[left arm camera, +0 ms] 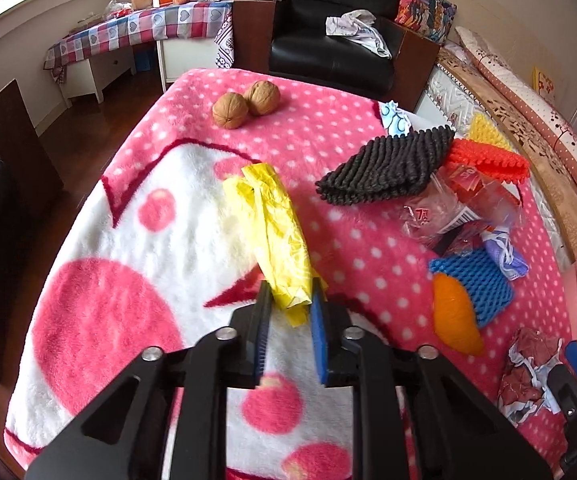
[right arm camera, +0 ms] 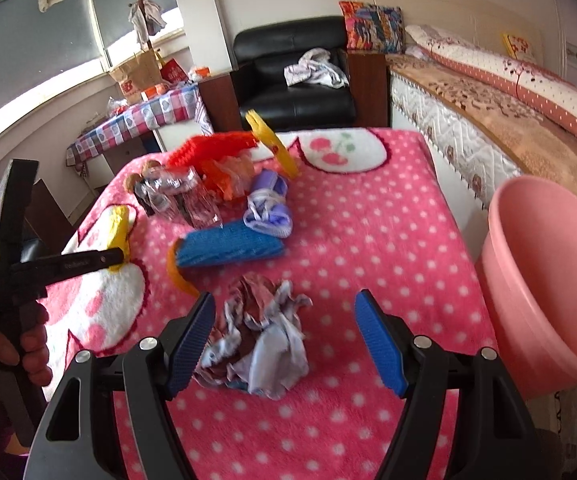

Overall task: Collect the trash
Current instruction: 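Grasp the crumpled foil wad with the right tool while the left tool grasps the yellow bag, then carry both items over the pink basin and open both tools to drop them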

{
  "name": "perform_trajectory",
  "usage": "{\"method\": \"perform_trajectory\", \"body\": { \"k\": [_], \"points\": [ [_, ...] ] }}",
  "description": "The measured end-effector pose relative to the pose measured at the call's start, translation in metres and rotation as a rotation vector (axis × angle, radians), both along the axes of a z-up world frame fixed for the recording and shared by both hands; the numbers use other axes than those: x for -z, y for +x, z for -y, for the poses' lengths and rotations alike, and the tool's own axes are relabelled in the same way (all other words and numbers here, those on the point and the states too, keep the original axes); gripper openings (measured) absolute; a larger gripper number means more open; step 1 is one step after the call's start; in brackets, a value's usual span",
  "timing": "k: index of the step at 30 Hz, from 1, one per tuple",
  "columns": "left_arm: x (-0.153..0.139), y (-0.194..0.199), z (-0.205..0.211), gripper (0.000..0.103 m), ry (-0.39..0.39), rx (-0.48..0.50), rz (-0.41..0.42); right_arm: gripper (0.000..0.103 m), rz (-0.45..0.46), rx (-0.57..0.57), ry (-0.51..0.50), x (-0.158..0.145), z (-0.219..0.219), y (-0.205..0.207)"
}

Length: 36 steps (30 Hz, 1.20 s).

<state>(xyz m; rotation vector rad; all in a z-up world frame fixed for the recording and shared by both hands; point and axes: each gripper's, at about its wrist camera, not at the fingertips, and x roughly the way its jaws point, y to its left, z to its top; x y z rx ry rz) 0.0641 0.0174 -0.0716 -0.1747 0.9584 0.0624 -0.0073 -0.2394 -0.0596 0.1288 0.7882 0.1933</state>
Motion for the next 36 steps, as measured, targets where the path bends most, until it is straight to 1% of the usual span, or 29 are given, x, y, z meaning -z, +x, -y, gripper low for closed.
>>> {"method": "perform_trajectory", "body": {
  "k": [2, 4, 5, 6, 7, 8, 9, 11, 13, 17, 21, 24, 30, 36],
  "points": [
    [-0.001, -0.003, -0.003, 0.011, -0.001, 0.006, 0.009, 0.07, -0.026, 0.004, 0.008, 0.003, 0.002, 0.0],
    [-0.004, -0.007, -0.004, 0.01, 0.001, 0.013, 0.022, 0.059, -0.052, -0.002, 0.018, 0.007, 0.003, 0.001],
    [-0.007, -0.01, -0.004, 0.01, 0.004, 0.017, 0.032, 0.056, -0.066, -0.006, 0.021, 0.008, 0.003, 0.002],
    [-0.009, -0.012, -0.005, 0.01, 0.008, 0.02, 0.041, 0.046, -0.076, -0.011, 0.028, 0.01, 0.004, 0.001],
    [-0.015, -0.015, -0.002, 0.01, 0.014, 0.029, 0.052, 0.034, -0.081, -0.017, 0.036, 0.01, 0.004, 0.001],
    [-0.019, -0.019, -0.002, 0.01, 0.016, 0.036, 0.064, 0.027, -0.088, -0.028, 0.049, 0.01, 0.004, 0.001],
    [-0.022, -0.021, -0.001, 0.01, 0.014, 0.042, 0.072, 0.018, -0.093, -0.034, 0.056, 0.01, 0.004, 0.0],
    [-0.031, -0.028, 0.003, 0.01, -0.002, 0.061, 0.095, 0.013, -0.09, -0.049, 0.068, 0.008, 0.004, -0.003],
    [-0.041, -0.035, 0.008, 0.01, -0.014, 0.087, 0.124, 0.012, -0.068, -0.059, 0.067, 0.003, 0.003, -0.007],
    [-0.061, -0.046, 0.025, 0.01, -0.038, 0.144, 0.178, 0.012, 0.008, -0.055, 0.05, -0.014, 0.006, -0.018],
    [-0.08, -0.052, 0.051, 0.01, -0.046, 0.22, 0.23, 0.012, 0.073, -0.012, 0.041, -0.032, 0.02, -0.026],
    [-0.09, -0.053, 0.079, 0.01, -0.043, 0.291, 0.256, 0.012, 0.109, 0.038, 0.035, -0.044, 0.037, -0.03],
    [-0.097, -0.045, 0.142, 0.01, -0.055, 0.408, 0.271, 0.012, 0.142, 0.157, 0.03, -0.058, 0.084, -0.035],
    [-0.09, -0.039, 0.212, 0.01, -0.043, 0.532, 0.267, 0.012, 0.144, 0.287, -0.016, -0.059, 0.131, -0.039]
  ]
}}
